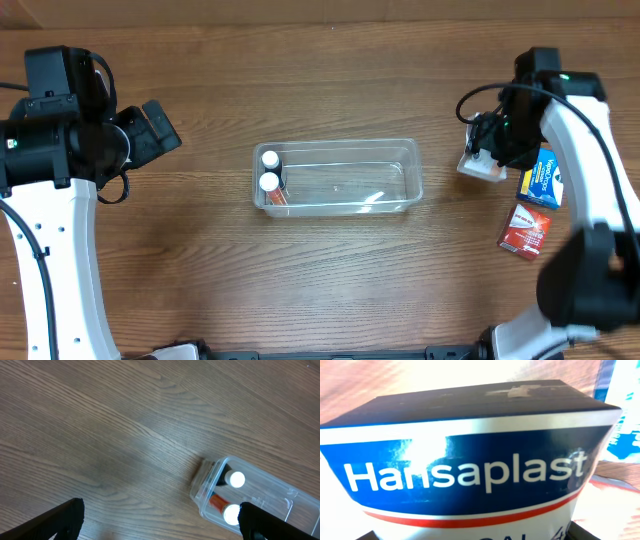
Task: Pack container
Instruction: 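Grasp the white Hansaplast box with the right gripper, then place the Hansaplast box into the container's right end, release, then grasp the blue VapoDrops box with the right gripper, then place the VapoDrops box into the container's middle, release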
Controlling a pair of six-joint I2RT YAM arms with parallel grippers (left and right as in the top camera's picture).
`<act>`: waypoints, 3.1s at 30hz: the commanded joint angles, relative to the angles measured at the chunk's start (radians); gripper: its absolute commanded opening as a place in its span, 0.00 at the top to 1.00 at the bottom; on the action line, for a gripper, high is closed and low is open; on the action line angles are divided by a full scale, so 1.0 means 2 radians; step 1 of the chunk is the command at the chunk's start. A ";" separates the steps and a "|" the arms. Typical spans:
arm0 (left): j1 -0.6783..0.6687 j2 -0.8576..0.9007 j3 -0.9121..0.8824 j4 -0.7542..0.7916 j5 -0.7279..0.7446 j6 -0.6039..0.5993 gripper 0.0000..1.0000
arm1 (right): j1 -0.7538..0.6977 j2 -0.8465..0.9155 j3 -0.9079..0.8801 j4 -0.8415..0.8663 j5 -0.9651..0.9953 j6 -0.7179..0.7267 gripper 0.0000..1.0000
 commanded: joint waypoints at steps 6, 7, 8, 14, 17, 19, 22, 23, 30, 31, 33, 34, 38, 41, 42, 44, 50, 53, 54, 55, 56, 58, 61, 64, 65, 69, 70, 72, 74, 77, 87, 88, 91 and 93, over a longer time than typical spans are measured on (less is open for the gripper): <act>0.001 -0.004 -0.005 0.000 0.006 0.008 0.00 | 0.214 -0.109 -0.001 0.014 -0.009 0.006 0.31; 0.001 -0.004 -0.005 0.000 0.006 0.008 0.00 | 0.232 -0.107 -0.008 0.026 0.008 0.023 0.31; 0.001 -0.004 -0.005 0.000 0.006 0.008 0.00 | 0.246 -0.104 -0.016 0.040 0.020 0.032 0.29; 0.001 -0.004 -0.005 0.001 0.006 0.008 0.00 | 0.252 -0.084 -0.087 0.104 0.019 0.043 0.28; 0.001 -0.004 -0.005 0.001 0.006 0.008 0.00 | 0.252 -0.039 -0.095 0.114 0.019 0.043 0.28; 0.001 -0.004 -0.005 0.001 0.005 0.008 0.00 | 0.252 -0.013 -0.095 0.118 0.019 0.043 0.27; 0.001 -0.004 -0.005 0.001 0.005 0.008 0.00 | 0.252 0.012 -0.095 0.127 0.019 0.043 0.24; 0.001 -0.004 -0.005 0.001 0.005 0.008 0.00 | 0.252 0.012 -0.095 0.130 0.019 0.043 0.19; 0.001 -0.004 -0.005 0.001 0.005 0.008 0.00 | 0.252 0.008 -0.087 0.131 0.021 0.043 0.14; 0.001 -0.004 -0.005 0.001 0.006 0.008 0.00 | 0.252 0.001 -0.077 0.126 0.022 0.043 0.15; 0.001 -0.004 -0.005 0.001 0.005 0.008 0.00 | 0.252 -0.026 -0.045 0.105 0.040 0.044 0.15; 0.001 -0.004 -0.005 0.000 0.005 0.008 0.00 | 0.249 -0.053 -0.017 0.093 0.057 0.047 0.14; 0.001 -0.004 -0.005 -0.004 0.005 0.008 0.00 | 0.149 -0.152 0.037 0.079 0.123 0.074 0.00; 0.001 -0.004 -0.005 -0.004 0.005 0.008 0.00 | -0.015 -0.156 0.036 0.071 0.114 0.062 0.00; 0.001 -0.004 -0.005 -0.004 0.005 0.008 0.00 | -0.060 -0.140 0.036 0.072 0.090 0.043 0.00; 0.001 -0.004 -0.005 -0.004 0.005 0.008 0.00 | -0.110 -0.105 0.036 0.076 0.075 0.019 0.00; 0.001 -0.004 -0.005 -0.005 0.006 0.008 0.00 | -0.170 0.053 0.036 0.087 0.076 -0.027 0.00; 0.001 -0.004 -0.005 -0.007 0.006 0.008 0.00 | -0.172 0.121 0.036 0.100 0.076 -0.027 0.00; 0.001 -0.004 -0.005 -0.007 0.006 0.008 0.00 | -0.172 0.138 0.036 0.104 0.076 -0.027 0.00; 0.001 -0.004 -0.005 -0.007 0.006 0.008 0.00 | -0.172 0.153 0.036 0.106 0.076 -0.027 0.00; 0.001 -0.004 -0.005 -0.007 0.006 0.008 0.00 | -0.172 0.167 0.036 0.107 0.076 -0.027 0.00; 0.001 -0.004 -0.005 -0.007 0.006 0.008 0.00 | -0.172 0.190 0.035 0.110 0.074 -0.027 0.00; 0.001 -0.004 -0.005 -0.007 0.006 0.008 0.00 | -0.172 0.206 0.028 0.115 0.074 -0.027 0.00; 0.001 -0.004 -0.005 -0.006 0.006 0.007 0.00 | -0.172 0.206 0.026 0.115 0.067 -0.025 0.03; 0.001 -0.004 -0.005 -0.006 0.006 0.008 0.00 | -0.172 0.206 0.026 0.114 0.058 -0.025 0.06; 0.001 -0.004 -0.005 -0.007 0.006 0.008 0.00 | -0.172 0.206 0.026 0.111 0.052 -0.025 0.19; 0.001 -0.004 -0.005 -0.007 0.006 0.008 0.00 | -0.172 0.206 0.026 0.110 0.052 -0.025 0.24; 0.001 -0.004 -0.005 -0.007 0.006 0.008 0.00 | -0.172 0.206 0.027 0.107 0.051 -0.024 0.27; 0.001 -0.004 -0.005 -0.007 0.006 0.008 0.00 | -0.172 0.203 0.035 0.101 0.039 -0.023 0.27; 0.001 -0.004 -0.005 -0.007 0.006 0.008 0.00 | -0.166 0.168 0.068 0.075 0.039 -0.013 0.27; 0.001 -0.004 -0.005 -0.007 0.006 0.008 0.00 | 0.058 -0.110 0.126 -0.013 -0.021 -0.011 0.27; 0.001 -0.004 -0.005 -0.007 0.006 0.008 0.00 | 0.095 -0.116 0.126 -0.018 -0.021 -0.009 0.27; 0.001 -0.004 -0.005 -0.007 0.006 0.008 0.00 | 0.218 -0.107 0.111 0.000 -0.019 0.037 0.27; 0.001 -0.004 -0.005 -0.007 0.006 0.008 0.00 | 0.270 -0.092 0.100 0.026 -0.015 0.070 0.27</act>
